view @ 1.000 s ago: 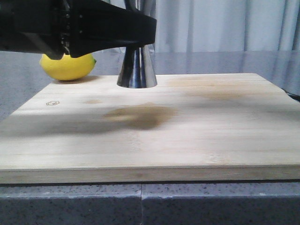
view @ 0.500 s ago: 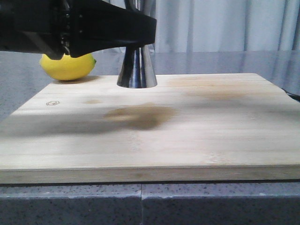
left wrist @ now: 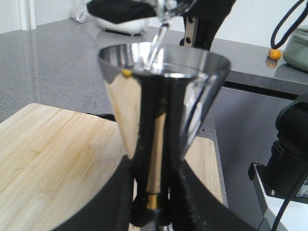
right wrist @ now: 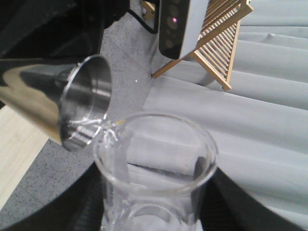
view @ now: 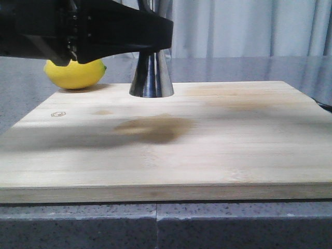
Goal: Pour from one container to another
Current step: 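Tip the beaker upright and lift it away from the jigger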
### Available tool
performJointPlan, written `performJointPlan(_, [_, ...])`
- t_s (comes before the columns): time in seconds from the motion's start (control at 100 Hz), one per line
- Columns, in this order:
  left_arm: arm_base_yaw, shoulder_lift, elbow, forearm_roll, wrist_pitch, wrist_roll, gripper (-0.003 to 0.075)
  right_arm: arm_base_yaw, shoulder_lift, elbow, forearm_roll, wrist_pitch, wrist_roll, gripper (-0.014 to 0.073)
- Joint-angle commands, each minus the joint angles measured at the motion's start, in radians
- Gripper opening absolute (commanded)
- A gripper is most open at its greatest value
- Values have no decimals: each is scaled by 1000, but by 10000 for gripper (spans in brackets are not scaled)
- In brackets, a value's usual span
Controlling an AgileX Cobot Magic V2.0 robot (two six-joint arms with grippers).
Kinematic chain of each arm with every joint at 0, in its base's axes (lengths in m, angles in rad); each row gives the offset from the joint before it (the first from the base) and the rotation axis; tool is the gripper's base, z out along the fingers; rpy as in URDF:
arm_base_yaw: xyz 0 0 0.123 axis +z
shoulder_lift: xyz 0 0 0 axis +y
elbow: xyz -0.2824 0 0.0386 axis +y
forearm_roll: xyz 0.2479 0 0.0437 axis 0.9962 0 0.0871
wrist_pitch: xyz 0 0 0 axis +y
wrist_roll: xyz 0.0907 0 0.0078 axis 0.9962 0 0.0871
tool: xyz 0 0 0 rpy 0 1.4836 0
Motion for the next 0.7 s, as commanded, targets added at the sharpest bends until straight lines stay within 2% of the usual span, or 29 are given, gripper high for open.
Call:
performJointPlan(0.0, [2, -41, -28, -41, -183, -9, -19, 1, -22, -37, -8, 14, -8, 164])
performJointPlan(0.69, [2, -41, -28, -37, -184, -13, -19, 1, -22, -37, 14, 14, -20, 163])
